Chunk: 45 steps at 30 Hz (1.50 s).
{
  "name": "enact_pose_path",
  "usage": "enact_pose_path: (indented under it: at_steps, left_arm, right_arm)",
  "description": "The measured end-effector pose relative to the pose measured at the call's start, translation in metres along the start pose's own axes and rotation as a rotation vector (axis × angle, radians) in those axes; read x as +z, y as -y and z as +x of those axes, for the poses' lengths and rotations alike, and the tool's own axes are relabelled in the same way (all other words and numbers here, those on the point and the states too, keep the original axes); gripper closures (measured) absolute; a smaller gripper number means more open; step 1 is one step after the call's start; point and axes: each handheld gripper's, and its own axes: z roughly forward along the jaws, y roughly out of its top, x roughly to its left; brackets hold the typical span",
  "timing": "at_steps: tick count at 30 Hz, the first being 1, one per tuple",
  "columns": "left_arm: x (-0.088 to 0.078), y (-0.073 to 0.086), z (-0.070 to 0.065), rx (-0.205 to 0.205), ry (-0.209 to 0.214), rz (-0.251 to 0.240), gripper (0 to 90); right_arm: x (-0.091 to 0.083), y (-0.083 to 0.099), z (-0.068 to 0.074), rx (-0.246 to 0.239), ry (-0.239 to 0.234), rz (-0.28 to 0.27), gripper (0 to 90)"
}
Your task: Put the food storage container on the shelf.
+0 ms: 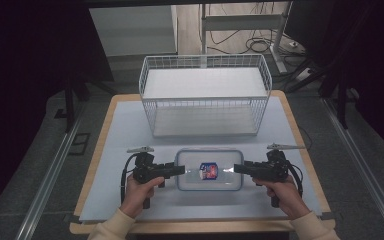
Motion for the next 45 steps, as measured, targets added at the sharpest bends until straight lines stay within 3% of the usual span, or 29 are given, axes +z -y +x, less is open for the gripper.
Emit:
enact_pose_path:
  at_steps: [8,25,45]
  left_arm:
    - [-0.001,-0.01,-0.005,0.01,0.0,-0.011,50.1]
    - [-0.019,-0.049,-0.025,0.074,-0.006,-0.066,50.2]
    - [-0.036,-0.095,-0.047,0.136,-0.022,-0.112,50.2]
  right_arm:
    - [-0.005,-0.01,0.003,-0.027,0.004,-0.012,52.3]
    - [-0.021,-0.056,0.024,-0.121,0.005,-0.061,52.3]
    - [-0.034,-0.1,0.039,-0.178,-0.004,-0.106,52.3]
